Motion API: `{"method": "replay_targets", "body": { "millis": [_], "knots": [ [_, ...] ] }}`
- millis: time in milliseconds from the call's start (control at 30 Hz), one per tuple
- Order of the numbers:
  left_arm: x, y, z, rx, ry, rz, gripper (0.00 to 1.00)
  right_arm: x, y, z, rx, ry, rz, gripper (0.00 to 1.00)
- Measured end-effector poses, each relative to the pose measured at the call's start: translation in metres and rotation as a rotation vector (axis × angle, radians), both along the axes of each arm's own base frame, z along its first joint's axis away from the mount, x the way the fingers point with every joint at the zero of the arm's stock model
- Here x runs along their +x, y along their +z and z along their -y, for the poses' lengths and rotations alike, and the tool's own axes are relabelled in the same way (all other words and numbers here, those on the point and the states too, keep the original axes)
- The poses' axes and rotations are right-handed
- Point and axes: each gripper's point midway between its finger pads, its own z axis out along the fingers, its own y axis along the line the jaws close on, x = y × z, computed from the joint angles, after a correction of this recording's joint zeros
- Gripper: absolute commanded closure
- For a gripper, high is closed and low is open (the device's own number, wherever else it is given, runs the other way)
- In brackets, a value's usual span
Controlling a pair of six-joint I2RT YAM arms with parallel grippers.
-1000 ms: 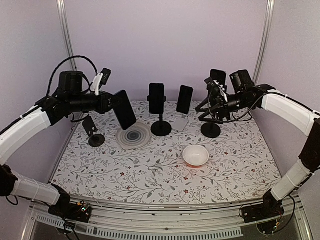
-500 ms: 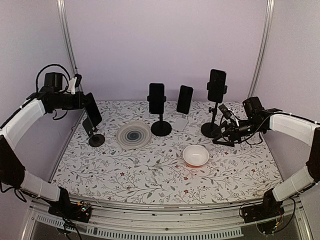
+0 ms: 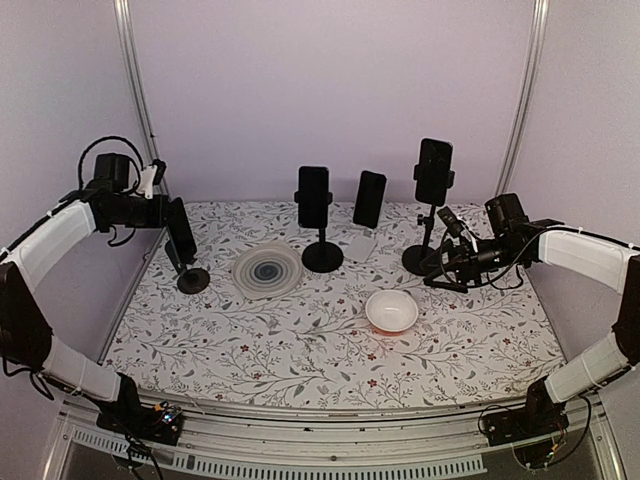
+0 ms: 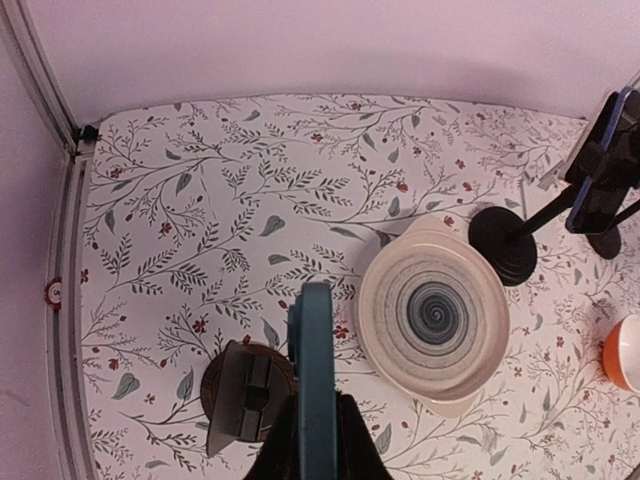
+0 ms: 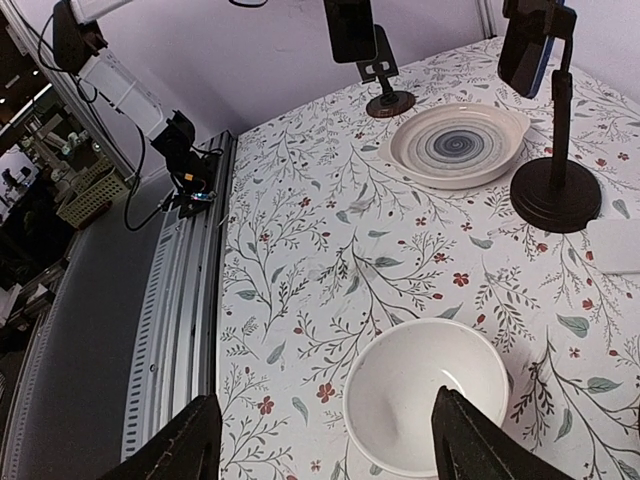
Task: Place the phone on the phone stand
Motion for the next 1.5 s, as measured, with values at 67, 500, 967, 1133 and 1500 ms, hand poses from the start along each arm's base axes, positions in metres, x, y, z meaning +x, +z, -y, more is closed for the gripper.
{"method": "replay_targets", "body": {
  "millis": [67,500,967,1133,1500],
  "knots": [
    [0.000,-0.013,-0.001,0.008,-0.003,-0.019,1.00,0.000,0.001,0.000,0.004,0.003,0.001,0.25],
    [0.007,-0.047,-0.007,0.038,-0.014,0.004,1.00,-0.002,0.002,-0.001,0.016,0.012,-0.001,0.25],
    [0.014,-0.055,-0.032,0.041,0.026,0.091,1.00,-0.001,-0.003,-0.002,0.020,0.018,-0.021,0.24],
    [0.012,-0.057,-0.030,0.042,0.006,0.120,1.00,-0.002,-0.004,-0.003,0.029,0.027,-0.032,0.24],
    [0.013,-0.057,-0.025,0.033,-0.032,0.162,1.00,-0.002,-0.006,-0.003,0.032,0.032,-0.038,0.24]
  ]
}}
